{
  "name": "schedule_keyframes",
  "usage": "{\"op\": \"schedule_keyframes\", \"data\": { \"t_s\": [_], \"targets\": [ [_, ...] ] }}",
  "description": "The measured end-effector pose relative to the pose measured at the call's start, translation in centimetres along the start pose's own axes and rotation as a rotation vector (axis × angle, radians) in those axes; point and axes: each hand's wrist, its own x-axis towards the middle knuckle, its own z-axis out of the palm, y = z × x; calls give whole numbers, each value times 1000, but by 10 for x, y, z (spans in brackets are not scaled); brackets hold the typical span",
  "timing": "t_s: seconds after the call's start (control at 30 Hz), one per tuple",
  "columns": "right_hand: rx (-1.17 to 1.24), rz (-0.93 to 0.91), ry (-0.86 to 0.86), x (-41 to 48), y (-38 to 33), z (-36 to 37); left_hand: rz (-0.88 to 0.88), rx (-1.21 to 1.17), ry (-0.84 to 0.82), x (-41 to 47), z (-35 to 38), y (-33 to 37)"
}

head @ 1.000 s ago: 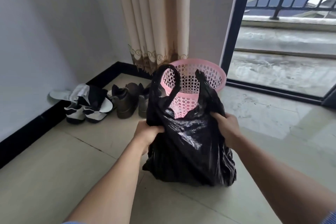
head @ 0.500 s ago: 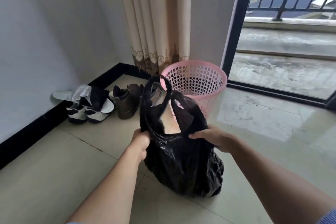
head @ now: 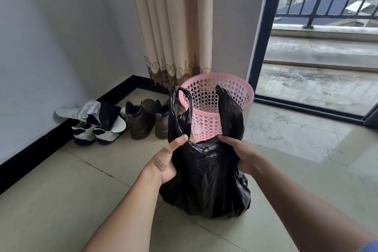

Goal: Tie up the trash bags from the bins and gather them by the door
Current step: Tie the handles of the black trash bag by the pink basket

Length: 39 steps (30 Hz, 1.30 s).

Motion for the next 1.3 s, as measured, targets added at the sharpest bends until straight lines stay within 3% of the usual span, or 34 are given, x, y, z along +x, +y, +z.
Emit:
{"op": "schedule_keyframes", "data": {
  "t_s": [0.03, 0.1, 0.17, 0.2, 0.43, 0.63, 0.73, 0.87, 1.1, 1.17, 1.23, 1.3],
  "targets": [
    [1, 44, -30, 0, 0, -1, -8, 56, 25, 2, 3, -2],
    [18, 92, -64, 2, -1, -3, 25, 124, 226, 10, 7, -6],
    [90, 91, -80, 4, -2, -3, 78, 39, 458, 18, 4, -9],
    [152, 82, -84, 5, -2, -3, 71, -41, 490, 19, 3, -8],
    [369, 52, -164, 2, -1, 3, 72, -488, 282, 21, -3, -3],
    [279, 18, -530, -6, -7, 5, 8, -198, 327, 23, 3, -4],
    [153, 47, -588, -9, -6, 5, 32, -111, 433, 24, 3, -9],
    [117, 89, -533, -6, -3, 9, 63, -97, 533, 25, -3, -9],
    [548, 81, -128, 18, -3, -1, 109, 21, 431, 22, 8, -9],
    [419, 166, -46, 23, -1, -4, 130, 124, 383, 23, 12, -13],
    [50, 177, 97, 26, 2, -2, 173, 272, 326, 24, 20, -16],
    [-327, 51, 235, 29, 10, 3, 227, 533, 303, 29, 29, -21]
  ]
}}
